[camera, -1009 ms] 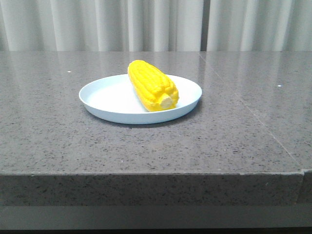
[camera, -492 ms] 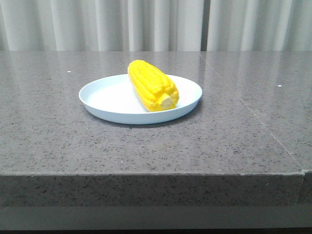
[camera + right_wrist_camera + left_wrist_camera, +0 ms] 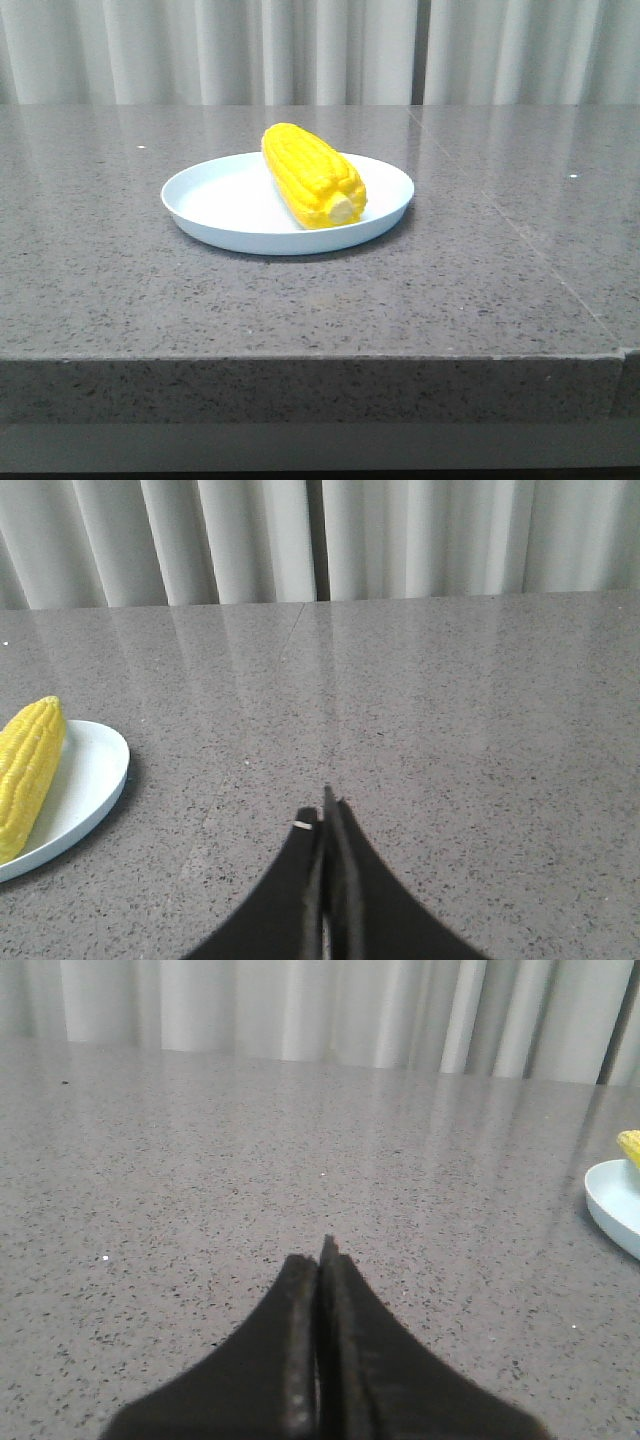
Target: Place corn on plate with both arms
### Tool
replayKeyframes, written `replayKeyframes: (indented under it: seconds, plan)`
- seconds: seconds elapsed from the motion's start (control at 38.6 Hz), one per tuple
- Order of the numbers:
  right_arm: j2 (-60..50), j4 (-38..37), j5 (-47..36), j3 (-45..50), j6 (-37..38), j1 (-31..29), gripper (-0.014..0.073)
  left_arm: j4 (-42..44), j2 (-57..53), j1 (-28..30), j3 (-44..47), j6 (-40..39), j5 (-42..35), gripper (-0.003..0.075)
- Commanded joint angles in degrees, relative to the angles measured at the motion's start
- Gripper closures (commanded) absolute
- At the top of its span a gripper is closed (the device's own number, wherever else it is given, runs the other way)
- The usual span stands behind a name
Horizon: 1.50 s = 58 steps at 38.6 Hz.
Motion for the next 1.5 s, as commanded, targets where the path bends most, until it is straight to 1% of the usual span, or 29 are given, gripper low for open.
replayKeyframes:
  seconds: [0.0,0.54,0.62,0.78,0.91,1.01,1.06,1.19,1.47]
  plan:
    - [0.65,-0.72,-4.43,-1.4,-0.42,-0.25,0.0634,-0.49,-0.9,0.31,1.34,-0.22,-5.0,0.0741]
    - [0.65,-1.53,-4.99,-0.43,-0.47,-0.25,0.0634,-0.49,-0.9,0.31,1.34,-0.22,-5.0,0.0741]
    - [0.65,-1.59,-7.3,1.71,-1.17,-0.25,0.0634,-0.49,-0.9,0.31,1.34,-0.22,-5.0,0.0741]
    - [0.35,-1.59,-15.21,8.87,-3.31,-0.39,0.0634,-0.49,-0.9,0.31,1.34,-0.22,-5.0,0.0741]
    - [-2.11,-1.59,-18.11,15.53,-3.48,-1.76,0.0634,-0.49,-0.9,0.31,1.34,-0.22,-5.0,0.0741]
    - [-4.84,-1.59,-18.1,20.05,-3.48,-3.36,0.0634,-0.49,-0.9,0.31,1.34,-0.22,-5.0,0.0741]
    - [-6.17,-1.59,-14.45,19.88,-3.48,-3.93,0.0634,-0.49,-0.9,0.31,1.34,-0.22,-5.0,0.0741]
    - [-9.5,-1.59,-11.92,19.98,-3.48,-4.22,0.0634,-0.49,-0.9,0.31,1.34,-0.22,-5.0,0.0741]
    - [-10.38,-1.59,-11.37,19.98,-3.48,-4.22,0.0634,-0.49,-0.9,0.31,1.34,-0.22,-5.0,0.0741]
